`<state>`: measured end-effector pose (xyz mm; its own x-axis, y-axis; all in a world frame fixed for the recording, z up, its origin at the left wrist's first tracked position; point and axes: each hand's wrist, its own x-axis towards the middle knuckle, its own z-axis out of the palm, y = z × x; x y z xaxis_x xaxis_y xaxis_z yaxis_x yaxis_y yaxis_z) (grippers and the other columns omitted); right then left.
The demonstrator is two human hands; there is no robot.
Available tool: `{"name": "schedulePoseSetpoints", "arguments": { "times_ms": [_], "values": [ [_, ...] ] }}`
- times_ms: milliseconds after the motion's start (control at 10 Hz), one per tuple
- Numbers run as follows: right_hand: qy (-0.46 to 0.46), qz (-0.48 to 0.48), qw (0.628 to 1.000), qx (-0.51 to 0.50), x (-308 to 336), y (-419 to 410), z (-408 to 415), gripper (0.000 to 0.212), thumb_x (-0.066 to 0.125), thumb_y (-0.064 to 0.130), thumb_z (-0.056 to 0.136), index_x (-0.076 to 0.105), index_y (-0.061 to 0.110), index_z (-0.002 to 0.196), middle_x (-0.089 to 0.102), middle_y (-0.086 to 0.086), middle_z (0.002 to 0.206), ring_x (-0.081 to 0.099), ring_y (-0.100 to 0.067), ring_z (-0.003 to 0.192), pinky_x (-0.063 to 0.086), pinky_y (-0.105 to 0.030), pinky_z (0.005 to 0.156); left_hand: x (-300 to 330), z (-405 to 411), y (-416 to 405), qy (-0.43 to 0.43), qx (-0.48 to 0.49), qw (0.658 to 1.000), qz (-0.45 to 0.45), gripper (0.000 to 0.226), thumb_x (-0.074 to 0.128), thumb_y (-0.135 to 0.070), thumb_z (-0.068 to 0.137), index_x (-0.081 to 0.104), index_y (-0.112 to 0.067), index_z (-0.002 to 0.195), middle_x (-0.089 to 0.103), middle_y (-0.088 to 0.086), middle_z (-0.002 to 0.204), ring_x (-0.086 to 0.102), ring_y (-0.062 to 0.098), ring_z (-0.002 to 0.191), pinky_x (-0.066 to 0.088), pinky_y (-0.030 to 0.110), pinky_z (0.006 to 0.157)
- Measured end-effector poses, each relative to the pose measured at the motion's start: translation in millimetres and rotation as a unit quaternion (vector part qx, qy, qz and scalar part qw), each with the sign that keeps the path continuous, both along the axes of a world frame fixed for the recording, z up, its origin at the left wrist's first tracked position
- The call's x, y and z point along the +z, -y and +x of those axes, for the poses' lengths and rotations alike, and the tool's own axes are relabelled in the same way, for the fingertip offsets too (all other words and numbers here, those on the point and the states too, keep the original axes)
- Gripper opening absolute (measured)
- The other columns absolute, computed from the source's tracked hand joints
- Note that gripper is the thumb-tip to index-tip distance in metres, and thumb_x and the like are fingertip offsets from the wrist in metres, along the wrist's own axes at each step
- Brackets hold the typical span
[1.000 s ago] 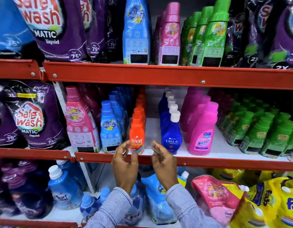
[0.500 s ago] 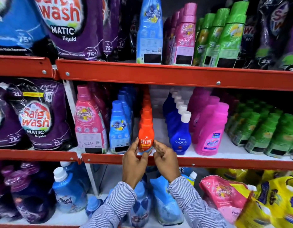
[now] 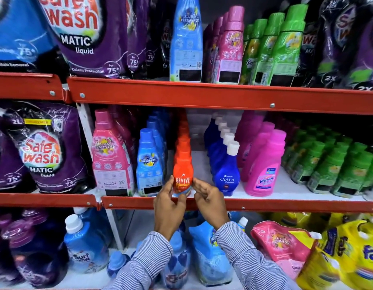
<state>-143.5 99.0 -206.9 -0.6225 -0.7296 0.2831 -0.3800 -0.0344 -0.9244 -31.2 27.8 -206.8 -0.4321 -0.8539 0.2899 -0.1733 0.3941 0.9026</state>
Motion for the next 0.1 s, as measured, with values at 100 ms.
{"name": "schedulePoseSetpoints", "arguments": {
  "times_ms": [100],
  "values": [
    [0.04,-0.032,0.998,-0.02,2.3,-4.8,-1.1,0.046,0.05,-0.009,0.087,0.058,0.007,0.129,0.066,-0.005,0.126,0.064,-0.012,0.115,0.048,-0.025,0.102,1.2,-1.9,-2.7,-0.018,0.02,1.0,-0.012,0.065,0.071,-0.006,0.087,0.049,-0.008,0.149,0.058,0.01,0.148,0.058,0.021,0.135,0.046,0.046,0.117]
  ]
}}
